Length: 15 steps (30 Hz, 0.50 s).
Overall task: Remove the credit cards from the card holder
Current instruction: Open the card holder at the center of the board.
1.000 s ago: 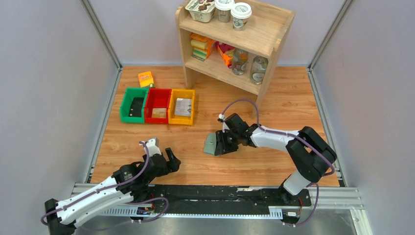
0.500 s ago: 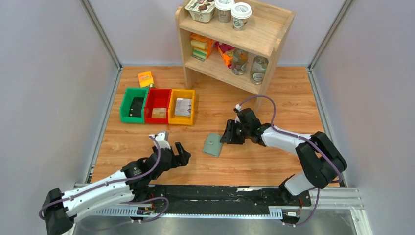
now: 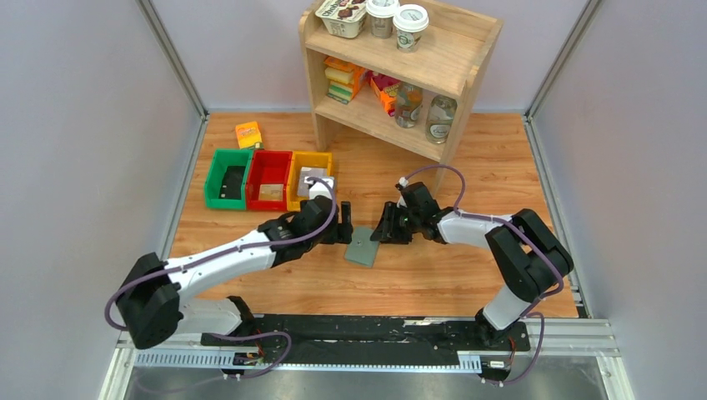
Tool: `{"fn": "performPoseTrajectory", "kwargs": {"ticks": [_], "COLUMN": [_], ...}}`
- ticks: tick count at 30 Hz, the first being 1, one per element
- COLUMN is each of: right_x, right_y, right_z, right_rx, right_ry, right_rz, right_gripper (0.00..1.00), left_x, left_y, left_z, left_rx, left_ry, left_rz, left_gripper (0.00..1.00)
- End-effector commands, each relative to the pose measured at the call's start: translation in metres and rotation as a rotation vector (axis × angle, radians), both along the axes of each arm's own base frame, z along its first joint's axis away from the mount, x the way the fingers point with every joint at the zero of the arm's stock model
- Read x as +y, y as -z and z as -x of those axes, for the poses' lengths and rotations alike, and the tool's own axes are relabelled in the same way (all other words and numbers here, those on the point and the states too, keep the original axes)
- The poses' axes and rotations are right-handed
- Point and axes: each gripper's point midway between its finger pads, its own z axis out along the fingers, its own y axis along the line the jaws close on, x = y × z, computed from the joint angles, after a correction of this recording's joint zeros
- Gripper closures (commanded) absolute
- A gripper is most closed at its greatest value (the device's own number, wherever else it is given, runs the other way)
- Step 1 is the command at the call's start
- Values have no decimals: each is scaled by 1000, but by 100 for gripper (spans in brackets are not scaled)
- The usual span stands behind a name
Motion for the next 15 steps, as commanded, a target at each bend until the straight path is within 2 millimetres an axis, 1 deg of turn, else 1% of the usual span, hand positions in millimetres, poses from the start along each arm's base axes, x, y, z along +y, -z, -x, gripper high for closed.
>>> {"fn": "performPoseTrajectory", "kwargs": {"ticks": [1,2,3,4,6,8,10,11,12,13,14,15], "right_x": [10,9,8,7,4,4,6,6,6,6,7,7], "right_y": [-12,-11,-9,-8,-2,3,6,7,8,8,9,9], "right_z": [-10,-8,-5,-4,-1,2,4,5,4,4,4,5], "right_rx": [-37,-34,-28,-28,-20,-9,-3,4,0,0,0,1], "right_ry": [-3,-3,3,10,28,32,33,35,35,34,34,33], "right_rz": [-54,-55,-57,-60,-64,-74,-89,-92,-95,-99,-101,-102], "right_gripper": [56,56,56,56,58,59,60,60,60,60,61,61], "left_x": [-20,-27,-27,-28,-31,-34,-38,-43,-44,-48,-49,-53], "left_y": [21,20,31,38,43,46,47,43,49,46,51,46], "left_z": [5,5,7,8,9,10,10,7,10,7,10,6], "left_rx": [100,113,148,179,210,238,262,257,276,267,281,263], "left_ry": [122,138,137,141,149,161,172,174,179,179,186,184], "left_rz": [-77,-66,-88,-105,-127,-147,-161,-156,-180,-183,-211,-218], "left_gripper": [22,25,28,30,34,40,45,46,48,48,50,50]}}
